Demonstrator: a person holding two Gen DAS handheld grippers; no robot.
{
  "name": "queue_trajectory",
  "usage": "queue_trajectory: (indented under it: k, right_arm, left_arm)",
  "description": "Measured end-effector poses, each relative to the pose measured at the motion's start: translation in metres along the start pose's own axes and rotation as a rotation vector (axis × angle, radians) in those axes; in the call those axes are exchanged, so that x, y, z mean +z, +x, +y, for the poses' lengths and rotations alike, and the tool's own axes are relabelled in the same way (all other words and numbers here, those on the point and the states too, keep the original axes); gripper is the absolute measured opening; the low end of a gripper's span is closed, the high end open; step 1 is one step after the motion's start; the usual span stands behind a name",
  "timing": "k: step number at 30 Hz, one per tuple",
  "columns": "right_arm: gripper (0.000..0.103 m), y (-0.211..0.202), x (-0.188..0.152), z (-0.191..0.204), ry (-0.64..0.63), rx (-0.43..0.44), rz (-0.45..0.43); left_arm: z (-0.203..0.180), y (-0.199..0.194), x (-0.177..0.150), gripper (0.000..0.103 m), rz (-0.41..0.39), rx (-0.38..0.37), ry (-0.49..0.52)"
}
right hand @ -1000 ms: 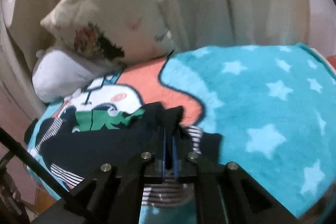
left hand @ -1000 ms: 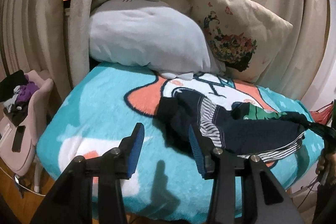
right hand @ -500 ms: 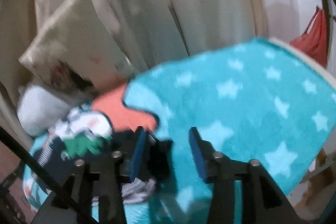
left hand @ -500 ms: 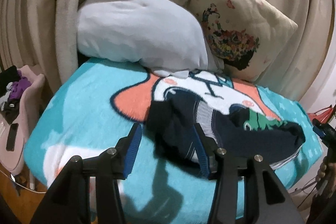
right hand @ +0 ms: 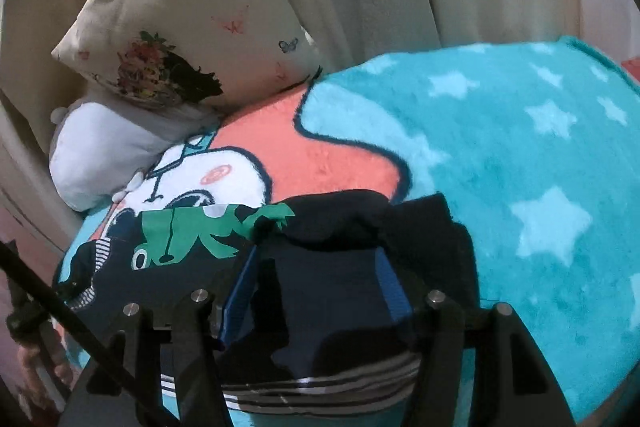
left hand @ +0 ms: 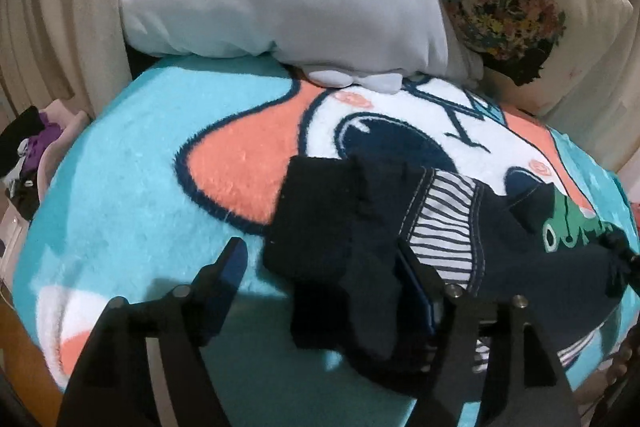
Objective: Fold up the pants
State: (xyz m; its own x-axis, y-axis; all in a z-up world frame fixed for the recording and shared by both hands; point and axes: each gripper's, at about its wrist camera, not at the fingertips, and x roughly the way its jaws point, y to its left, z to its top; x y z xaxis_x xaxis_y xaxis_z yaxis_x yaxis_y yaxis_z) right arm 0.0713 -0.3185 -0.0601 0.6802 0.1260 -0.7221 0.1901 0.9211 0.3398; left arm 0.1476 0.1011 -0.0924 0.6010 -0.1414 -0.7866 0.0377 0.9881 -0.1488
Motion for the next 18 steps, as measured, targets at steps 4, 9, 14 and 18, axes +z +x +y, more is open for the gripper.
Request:
queue_trajectory:
  k: [4,9,14,18]
  right_arm:
    - [0.071,-0.034,0.005,-0.002,0.018,0.031,-0.124]
    - [0.077,-0.072,0.002,-0.022,0.059,-0.049,-0.242]
    - [0.077,-0.085,-0.015,-0.055,0.136,-0.075,-0.233]
    - [0.077,-0.080,-0.028,-0.063,0.141,-0.070,-0.194]
  left_arm:
    - [0.002,-0.027,0.008,0.072,-0.029,-0.042,0.002]
    - [-0.036,-0.068,0.022,0.073,-0.105,-0.154,0.078]
    - [-0.115,-0.069,0.035,0.073,-0.088,-0.294,0.237]
    - [-0.188,-0.052,0.040,0.073,-0.030,-0.406,0.345]
